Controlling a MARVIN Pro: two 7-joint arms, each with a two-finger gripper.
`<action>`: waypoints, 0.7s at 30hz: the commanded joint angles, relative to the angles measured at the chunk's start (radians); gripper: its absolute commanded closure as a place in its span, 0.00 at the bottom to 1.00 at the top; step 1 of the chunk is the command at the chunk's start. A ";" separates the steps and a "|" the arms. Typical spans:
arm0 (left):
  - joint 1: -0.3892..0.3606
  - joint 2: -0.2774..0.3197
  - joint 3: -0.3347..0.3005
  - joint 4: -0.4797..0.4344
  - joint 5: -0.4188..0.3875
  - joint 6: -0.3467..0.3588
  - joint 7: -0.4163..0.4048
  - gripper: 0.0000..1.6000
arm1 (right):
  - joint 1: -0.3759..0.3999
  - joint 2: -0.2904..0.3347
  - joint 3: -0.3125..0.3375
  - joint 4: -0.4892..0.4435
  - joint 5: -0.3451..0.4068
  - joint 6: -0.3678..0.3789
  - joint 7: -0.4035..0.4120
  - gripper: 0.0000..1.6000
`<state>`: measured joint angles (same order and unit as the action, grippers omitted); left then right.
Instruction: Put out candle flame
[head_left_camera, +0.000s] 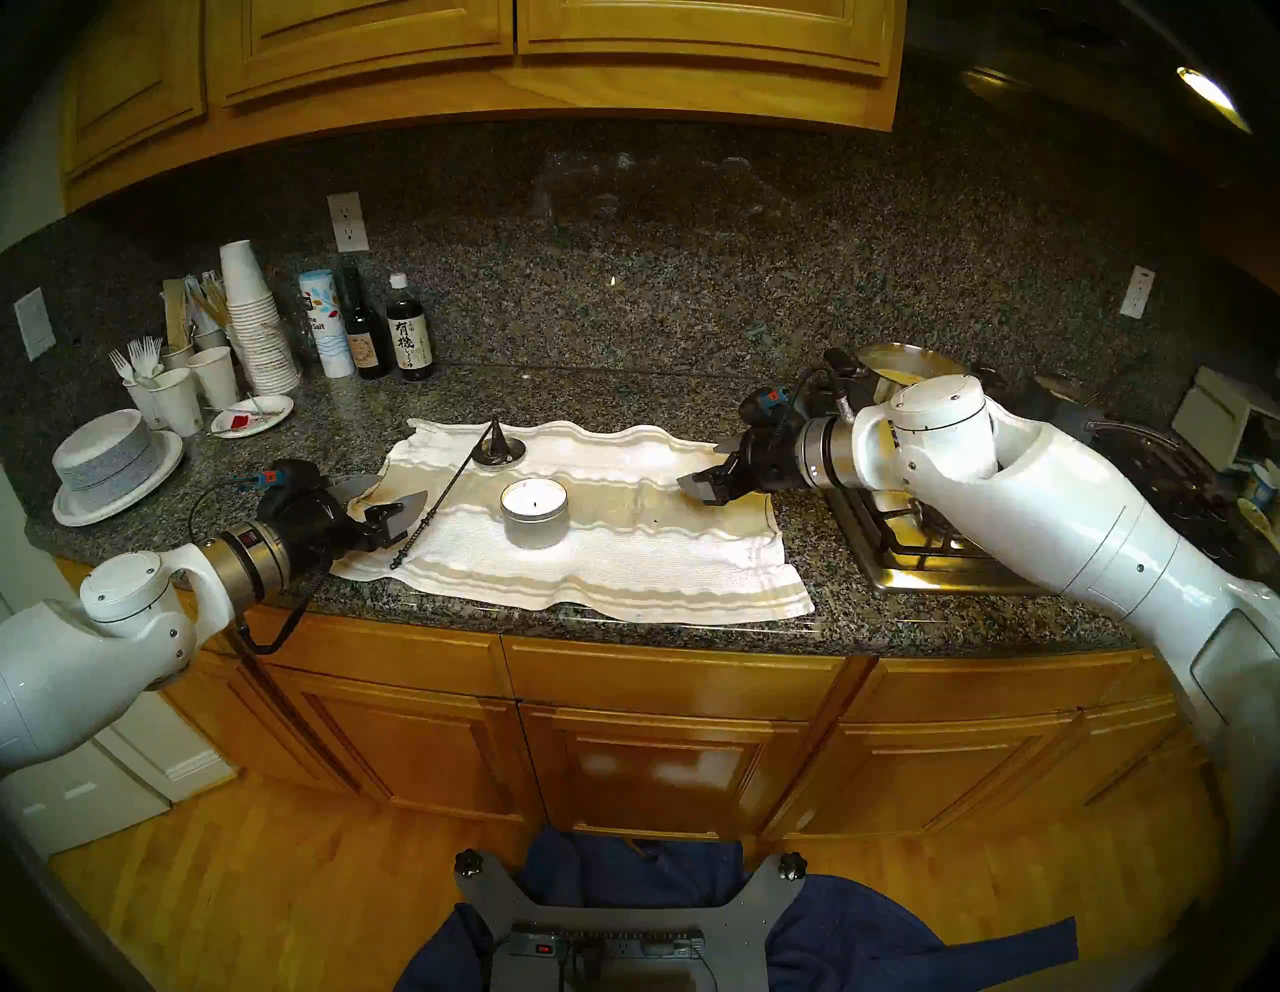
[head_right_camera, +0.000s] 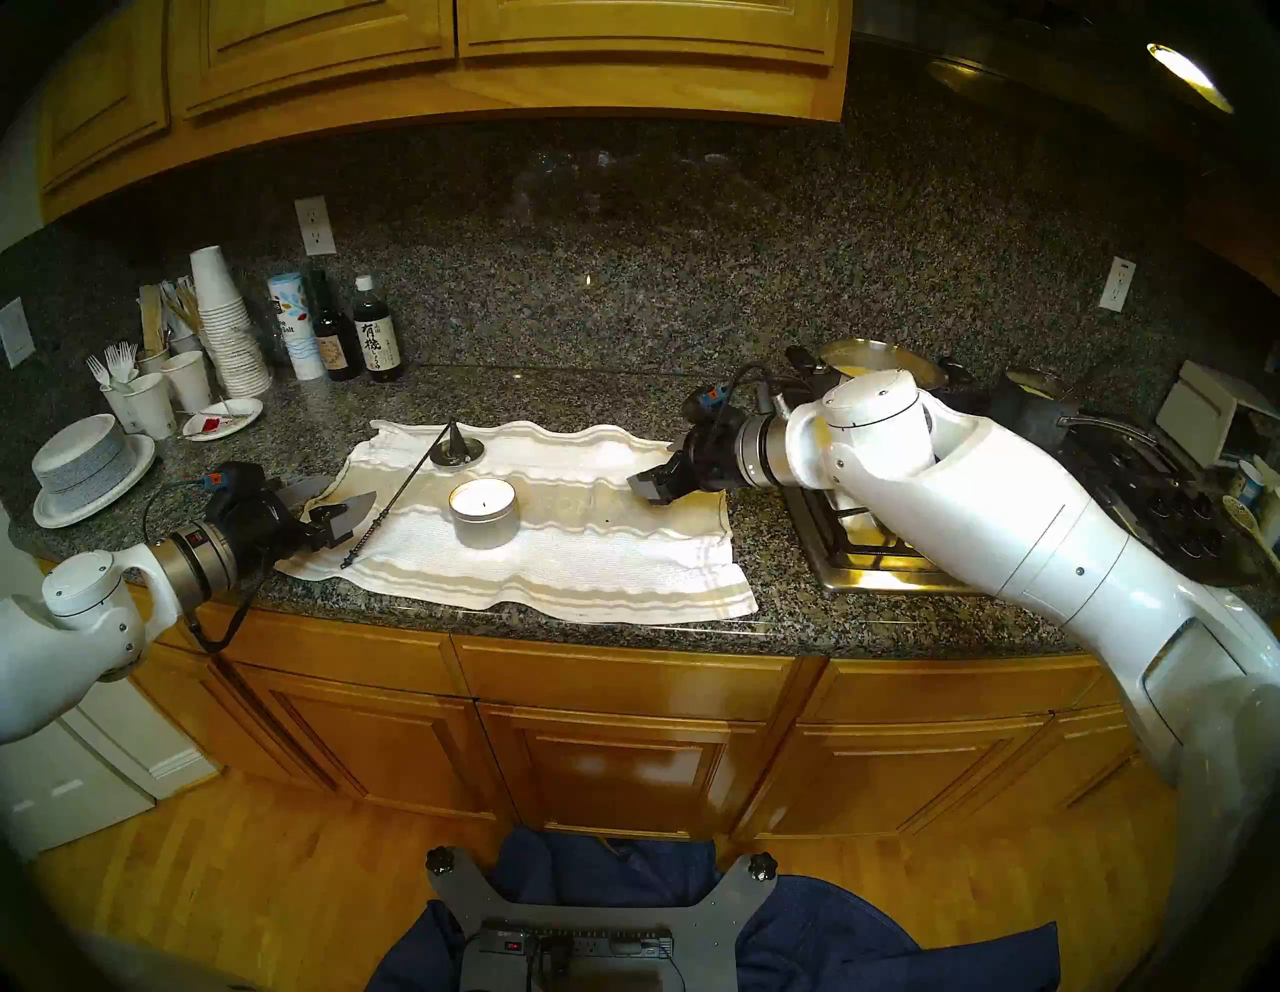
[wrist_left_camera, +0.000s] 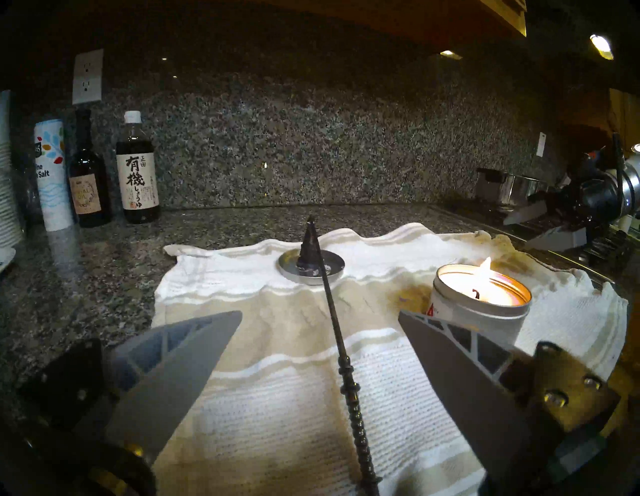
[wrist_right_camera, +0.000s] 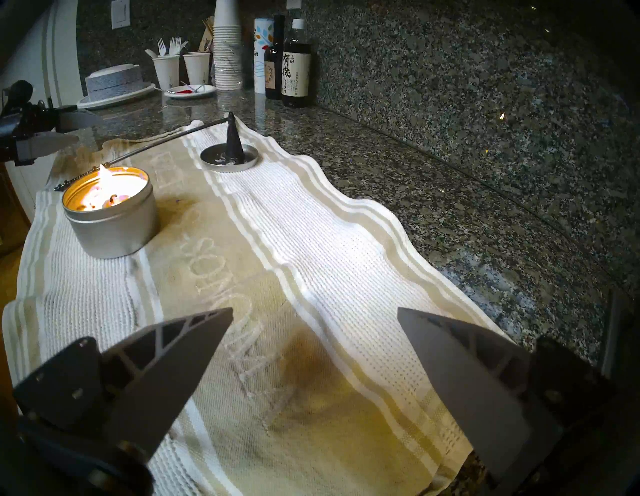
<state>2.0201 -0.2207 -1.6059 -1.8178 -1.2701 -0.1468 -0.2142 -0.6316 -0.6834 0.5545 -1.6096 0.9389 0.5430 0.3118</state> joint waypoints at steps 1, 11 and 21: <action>-0.115 0.022 0.025 -0.018 -0.009 0.027 0.001 0.00 | 0.035 -0.001 0.027 -0.007 0.000 -0.009 -0.001 0.00; -0.185 -0.008 0.086 -0.017 0.011 0.073 0.015 0.08 | 0.035 -0.001 0.026 -0.007 0.001 -0.009 -0.002 0.00; -0.290 -0.077 0.160 0.010 0.070 0.126 0.016 0.16 | 0.035 0.000 0.025 -0.008 0.002 -0.009 -0.004 0.00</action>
<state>1.8532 -0.2544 -1.4644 -1.8204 -1.2322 -0.0304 -0.1906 -0.6315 -0.6827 0.5520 -1.6098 0.9416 0.5430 0.3081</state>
